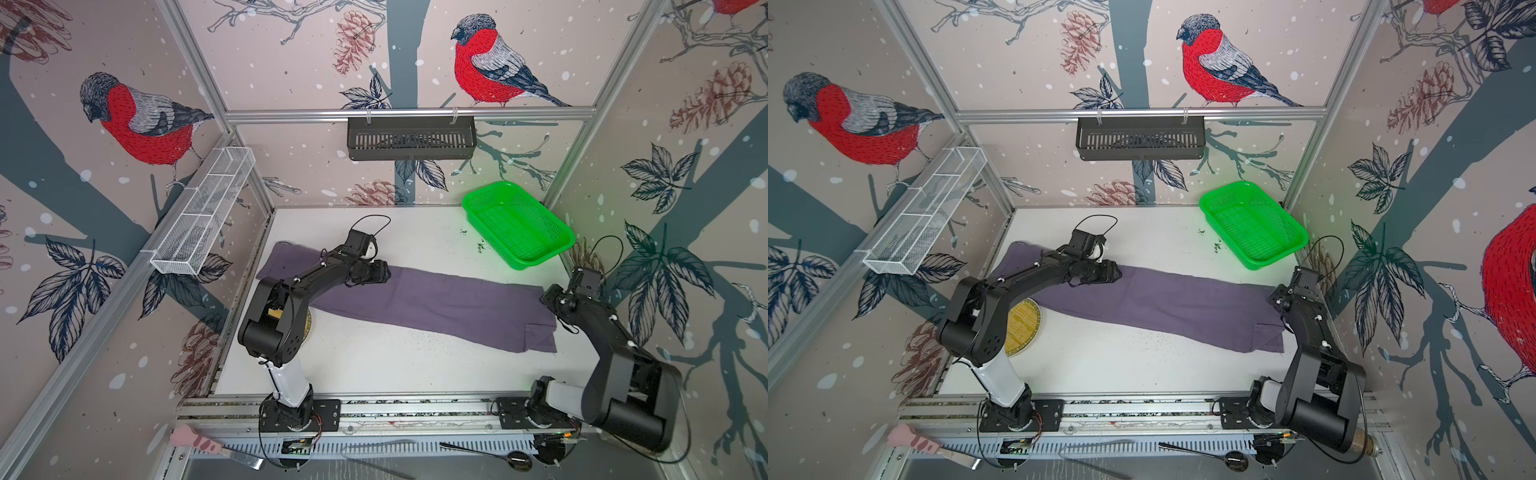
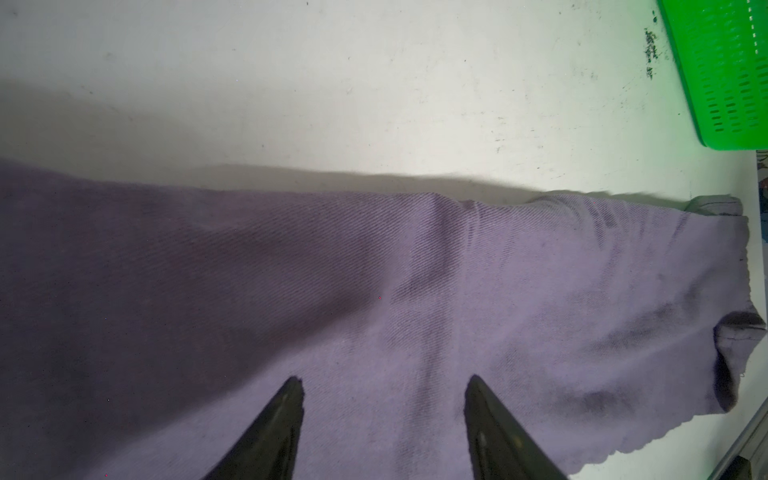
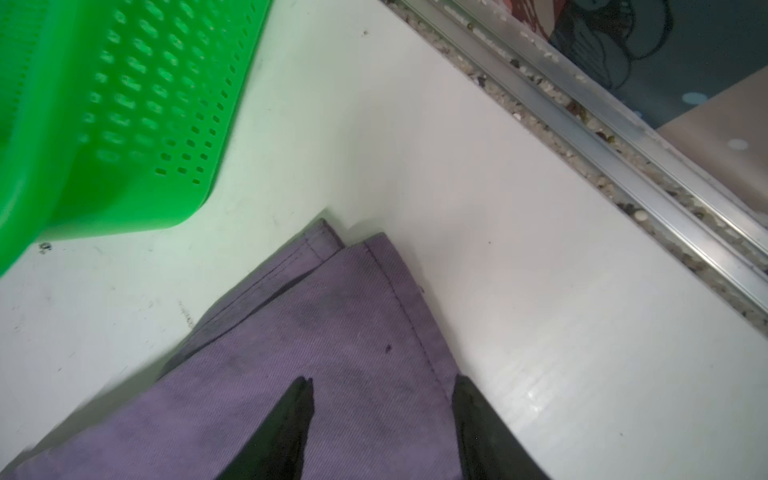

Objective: Fold and stack the trousers
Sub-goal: Smooth out the trousers at the center of the table.

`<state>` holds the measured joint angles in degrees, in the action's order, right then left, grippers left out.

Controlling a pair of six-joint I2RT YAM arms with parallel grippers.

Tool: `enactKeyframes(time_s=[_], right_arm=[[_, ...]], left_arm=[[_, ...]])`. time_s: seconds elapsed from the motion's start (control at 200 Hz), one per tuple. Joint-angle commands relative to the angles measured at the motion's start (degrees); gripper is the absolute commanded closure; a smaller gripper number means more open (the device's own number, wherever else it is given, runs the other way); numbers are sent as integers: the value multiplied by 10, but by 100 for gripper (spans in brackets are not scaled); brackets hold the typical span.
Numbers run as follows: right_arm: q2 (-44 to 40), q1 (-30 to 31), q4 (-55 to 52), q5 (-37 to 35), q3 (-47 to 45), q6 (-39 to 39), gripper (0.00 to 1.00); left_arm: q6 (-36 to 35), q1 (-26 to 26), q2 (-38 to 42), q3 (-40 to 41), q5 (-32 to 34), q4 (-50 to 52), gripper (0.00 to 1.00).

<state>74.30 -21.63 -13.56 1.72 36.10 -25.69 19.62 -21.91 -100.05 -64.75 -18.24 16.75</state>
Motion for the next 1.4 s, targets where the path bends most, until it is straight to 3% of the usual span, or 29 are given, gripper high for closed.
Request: enactKeyframes(time_s=[0.0,0.445,0.735,0.916,1.206,1.316,1.396], right_arm=[[36,-9,37,-10,3,17,43],[122,-30,103,65,6,55,53],[124,-33,114,85,15,62,86],[107,-31,103,68,23,67,95],[76,7,65,4,48,88,92],[73,11,58,-10,53,90,84],[72,10,61,-8,54,91,86]], left_arm=[[9,0,13,8,-18,-17,37],[45,-1,53,45,-107,-70,30],[48,-1,57,59,-113,-72,28],[40,-1,53,55,-108,-61,28],[35,-1,42,53,-112,-60,28],[33,-1,41,52,-114,-59,28],[32,0,38,52,-116,-58,28]])
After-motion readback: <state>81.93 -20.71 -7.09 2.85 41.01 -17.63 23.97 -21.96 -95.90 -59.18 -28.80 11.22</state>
